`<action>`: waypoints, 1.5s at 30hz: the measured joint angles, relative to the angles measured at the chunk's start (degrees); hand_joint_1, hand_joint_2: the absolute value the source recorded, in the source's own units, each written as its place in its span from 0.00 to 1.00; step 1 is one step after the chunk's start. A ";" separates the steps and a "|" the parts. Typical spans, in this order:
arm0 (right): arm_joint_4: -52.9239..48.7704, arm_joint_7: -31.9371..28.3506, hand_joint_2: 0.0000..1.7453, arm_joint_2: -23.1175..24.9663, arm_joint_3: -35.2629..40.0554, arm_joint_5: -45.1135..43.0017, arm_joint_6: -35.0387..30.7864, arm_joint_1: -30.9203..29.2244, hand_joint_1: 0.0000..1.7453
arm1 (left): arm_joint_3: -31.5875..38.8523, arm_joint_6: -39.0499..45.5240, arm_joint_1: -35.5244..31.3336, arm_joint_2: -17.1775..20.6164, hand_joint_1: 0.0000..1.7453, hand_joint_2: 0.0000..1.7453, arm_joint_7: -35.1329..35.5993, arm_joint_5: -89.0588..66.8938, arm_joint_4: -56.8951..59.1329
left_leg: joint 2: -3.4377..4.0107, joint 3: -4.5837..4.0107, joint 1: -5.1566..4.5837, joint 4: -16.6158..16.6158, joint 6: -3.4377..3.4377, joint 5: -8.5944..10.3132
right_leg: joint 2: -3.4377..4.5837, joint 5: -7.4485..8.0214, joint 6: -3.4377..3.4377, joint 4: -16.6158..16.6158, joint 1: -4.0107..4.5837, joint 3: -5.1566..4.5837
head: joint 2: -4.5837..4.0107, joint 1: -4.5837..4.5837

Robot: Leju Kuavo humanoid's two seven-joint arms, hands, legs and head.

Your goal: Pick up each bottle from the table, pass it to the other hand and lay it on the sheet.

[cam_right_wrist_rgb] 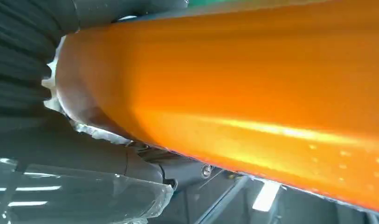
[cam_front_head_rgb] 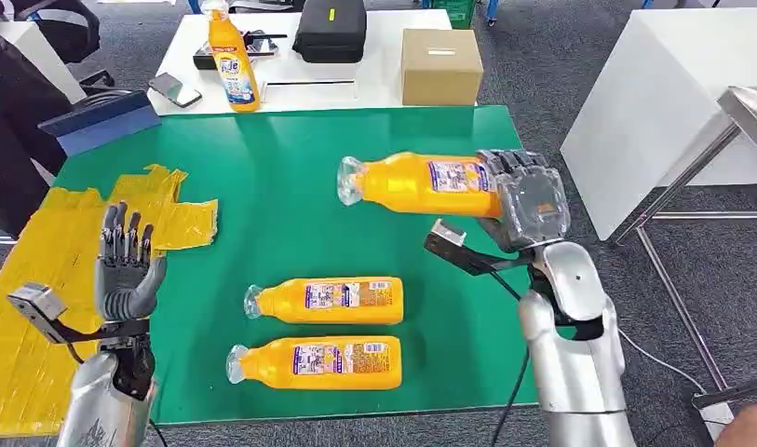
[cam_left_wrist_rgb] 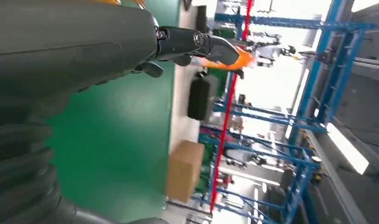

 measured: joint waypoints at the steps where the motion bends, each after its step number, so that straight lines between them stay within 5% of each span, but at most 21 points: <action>1: 2.58 -0.82 1.00 0.48 0.82 -3.12 -1.73 -1.66 0.98 | -0.71 0.00 -0.61 -0.24 0.00 1.00 0.04 0.50 0.00 | -0.01 0.00 0.00 0.00 0.00 0.01 | 0.00 0.00 0.00 0.02 0.00 0.01 | 0.00 -0.02; 6: 19.87 -5.09 1.00 3.45 5.55 -15.40 -9.44 -10.86 1.00 | -4.31 0.22 -2.53 -0.76 0.00 1.00 0.79 4.09 0.00 | 0.02 0.00 -0.01 0.01 0.00 0.08 | 0.01 0.05 0.06 0.10 0.02 0.03 | 0.00 -0.02; 16: 40.87 -5.22 1.00 9.07 11.47 -21.98 -12.19 -19.35 0.99 | -9.81 -1.20 -2.75 -1.40 0.00 1.00 2.43 9.38 -0.63 | -0.08 -0.15 0.01 0.02 -0.01 0.08 | -0.01 0.04 0.06 0.11 0.01 -0.20 | 0.00 -0.02; 31: 51.62 -1.15 1.00 13.24 12.92 -25.91 -12.74 -23.62 1.00 | -16.70 0.77 -6.79 -5.03 0.00 1.00 3.76 10.55 1.03 | 0.00 -0.36 -0.01 0.07 0.06 0.13 | -0.01 0.08 0.10 0.13 -0.02 -0.20 | 0.00 0.00; 45: 54.94 6.36 1.00 15.01 31.52 -38.11 -12.69 -26.83 1.00 | -18.62 4.33 -10.59 -6.53 0.00 1.00 2.60 9.09 5.00 | -0.02 -0.38 0.01 0.06 0.05 0.13 | 0.00 0.07 0.10 0.14 -0.02 -0.32 | 0.00 0.00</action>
